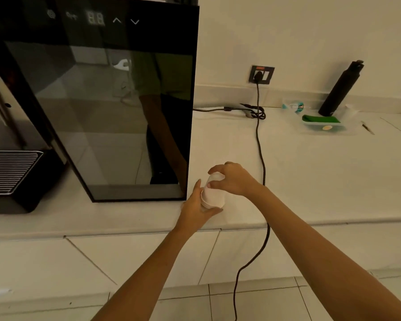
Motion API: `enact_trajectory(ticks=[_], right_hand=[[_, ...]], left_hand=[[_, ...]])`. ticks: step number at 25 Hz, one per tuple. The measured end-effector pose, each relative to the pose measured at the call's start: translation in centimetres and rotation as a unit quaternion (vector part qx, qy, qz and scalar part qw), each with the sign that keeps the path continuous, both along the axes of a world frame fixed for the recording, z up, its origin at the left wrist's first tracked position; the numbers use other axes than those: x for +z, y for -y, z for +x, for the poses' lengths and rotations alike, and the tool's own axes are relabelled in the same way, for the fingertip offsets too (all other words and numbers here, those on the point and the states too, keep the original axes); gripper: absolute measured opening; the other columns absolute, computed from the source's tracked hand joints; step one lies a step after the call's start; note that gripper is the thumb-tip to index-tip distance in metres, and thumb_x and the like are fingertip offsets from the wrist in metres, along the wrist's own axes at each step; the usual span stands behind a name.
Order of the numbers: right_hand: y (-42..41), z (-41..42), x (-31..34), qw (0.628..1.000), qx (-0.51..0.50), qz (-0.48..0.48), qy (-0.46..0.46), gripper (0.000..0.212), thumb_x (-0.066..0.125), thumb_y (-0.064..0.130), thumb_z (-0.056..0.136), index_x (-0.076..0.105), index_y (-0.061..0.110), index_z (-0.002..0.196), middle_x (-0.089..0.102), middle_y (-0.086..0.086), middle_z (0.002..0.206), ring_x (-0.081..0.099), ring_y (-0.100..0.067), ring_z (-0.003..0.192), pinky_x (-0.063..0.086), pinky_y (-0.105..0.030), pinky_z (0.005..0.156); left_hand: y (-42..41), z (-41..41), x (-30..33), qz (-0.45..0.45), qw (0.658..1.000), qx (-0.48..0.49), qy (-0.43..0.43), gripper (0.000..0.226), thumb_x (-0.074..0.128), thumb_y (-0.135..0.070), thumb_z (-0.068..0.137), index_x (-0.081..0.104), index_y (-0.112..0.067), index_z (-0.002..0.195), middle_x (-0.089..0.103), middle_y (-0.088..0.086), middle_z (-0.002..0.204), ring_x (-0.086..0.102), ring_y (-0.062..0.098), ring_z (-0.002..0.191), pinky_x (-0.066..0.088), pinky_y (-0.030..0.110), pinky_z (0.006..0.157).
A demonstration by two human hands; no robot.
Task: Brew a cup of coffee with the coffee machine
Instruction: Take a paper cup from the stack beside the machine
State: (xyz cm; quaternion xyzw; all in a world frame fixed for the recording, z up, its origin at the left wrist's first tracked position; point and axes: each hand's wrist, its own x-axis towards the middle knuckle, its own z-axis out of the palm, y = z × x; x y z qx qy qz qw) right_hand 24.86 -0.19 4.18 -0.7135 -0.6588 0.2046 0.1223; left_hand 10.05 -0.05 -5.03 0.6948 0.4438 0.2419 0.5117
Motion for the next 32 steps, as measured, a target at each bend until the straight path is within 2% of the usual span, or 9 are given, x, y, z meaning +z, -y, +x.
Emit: enact_trajectory(ticks=[6, 12, 17, 19, 21, 23, 27, 30, 32], right_hand=[[-0.2, 1.6, 1.6, 0.996, 0.036, 0.013, -0.077, 0.040, 0.068, 0.036, 0.082, 0.064, 0.019, 0.118, 0.058, 0.005, 0.102, 0.052, -0.013, 0.092, 0.040, -0.018, 0.070], [-0.4, 3.2, 1.8, 0.991, 0.074, 0.001, -0.110, 0.030, 0.063, 0.033, 0.087, 0.063, 0.028, 0.117, 0.058, 0.002, 0.115, 0.052, -0.014, 0.098, 0.039, -0.017, 0.075], [-1.2, 4.9, 4.0, 0.987, 0.092, 0.024, -0.126, 0.024, 0.057, 0.024, 0.091, 0.061, 0.032, 0.114, 0.053, -0.004, 0.113, 0.054, -0.022, 0.100, 0.047, -0.024, 0.074], [-1.5, 5.6, 5.1, 0.985, 0.059, 0.033, -0.160, 0.023, 0.057, 0.024, 0.092, 0.062, 0.029, 0.113, 0.053, -0.007, 0.118, 0.057, -0.025, 0.101, 0.054, -0.030, 0.074], [-1.5, 6.1, 5.9, 0.973, 0.010, 0.050, -0.226, 0.023, 0.055, 0.026, 0.093, 0.061, 0.027, 0.115, 0.055, -0.007, 0.117, 0.057, -0.024, 0.103, 0.056, -0.034, 0.078], [-1.3, 6.3, 6.2, 0.944, -0.035, 0.055, -0.325, 0.023, 0.055, 0.025, 0.094, 0.059, 0.024, 0.117, 0.057, -0.009, 0.113, 0.057, -0.023, 0.104, 0.055, -0.033, 0.081], [0.0, 6.2, 5.2, 0.838, -0.092, 0.039, -0.537, 0.026, 0.060, 0.022, 0.088, 0.054, 0.017, 0.113, 0.056, -0.009, 0.115, 0.061, -0.027, 0.102, 0.057, -0.032, 0.078], [0.9, 5.4, 3.5, 0.761, -0.085, 0.035, -0.643, 0.040, 0.075, 0.026, 0.074, 0.052, 0.017, 0.104, 0.056, -0.013, 0.118, 0.064, -0.031, 0.100, 0.058, -0.032, 0.070], [1.4, 4.2, 2.7, 0.725, -0.034, 0.000, -0.688, 0.061, 0.087, 0.032, 0.060, 0.050, 0.014, 0.105, 0.055, -0.018, 0.119, 0.063, -0.038, 0.101, 0.059, -0.034, 0.065]], left_hand=[[0.2, 0.0, 0.6, 0.000, 0.998, 0.044, 0.041, 0.077, 0.078, -0.034, 0.075, 0.037, -0.021, 0.139, 0.050, -0.004, 0.131, 0.047, 0.012, 0.116, 0.042, 0.022, 0.091], [-0.3, 0.1, 0.0, 0.014, 0.998, 0.047, 0.036, 0.078, 0.081, -0.037, 0.071, 0.042, -0.020, 0.136, 0.053, -0.002, 0.130, 0.050, 0.017, 0.116, 0.047, 0.034, 0.097], [0.1, 0.4, -0.3, 0.061, 0.995, 0.064, 0.038, 0.061, 0.080, -0.034, 0.073, 0.050, -0.022, 0.125, 0.055, -0.011, 0.115, 0.053, 0.009, 0.105, 0.043, 0.008, 0.078], [0.2, 0.9, -0.9, 0.105, 0.992, 0.070, 0.011, 0.062, 0.080, -0.038, 0.072, 0.051, -0.021, 0.125, 0.058, -0.008, 0.116, 0.054, 0.010, 0.106, 0.045, 0.015, 0.084], [-0.1, 1.4, -1.7, 0.153, 0.984, 0.077, -0.049, 0.072, 0.078, -0.044, 0.072, 0.046, -0.020, 0.131, 0.058, -0.003, 0.126, 0.052, 0.015, 0.115, 0.046, 0.035, 0.097], [-0.3, 1.6, -2.2, 0.160, 0.979, 0.080, -0.099, 0.091, 0.076, -0.046, 0.073, 0.030, -0.017, 0.145, 0.048, 0.003, 0.140, 0.044, 0.022, 0.128, 0.039, 0.043, 0.106], [0.7, 1.4, -2.1, 0.159, 0.981, 0.068, -0.082, 0.104, 0.074, -0.045, 0.076, 0.007, -0.017, 0.151, 0.029, 0.002, 0.154, 0.032, 0.021, 0.138, 0.026, 0.036, 0.111], [2.8, -0.1, -1.2, 0.252, 0.962, 0.103, -0.040, 0.075, 0.062, -0.041, 0.088, 0.020, -0.024, 0.148, 0.035, -0.003, 0.151, 0.033, 0.010, 0.135, 0.026, 0.023, 0.105], [3.9, -1.7, 0.0, 0.332, 0.934, 0.130, 0.008, 0.051, 0.054, -0.038, 0.093, 0.035, -0.030, 0.140, 0.053, -0.005, 0.136, 0.046, 0.005, 0.123, 0.039, 0.021, 0.101]])
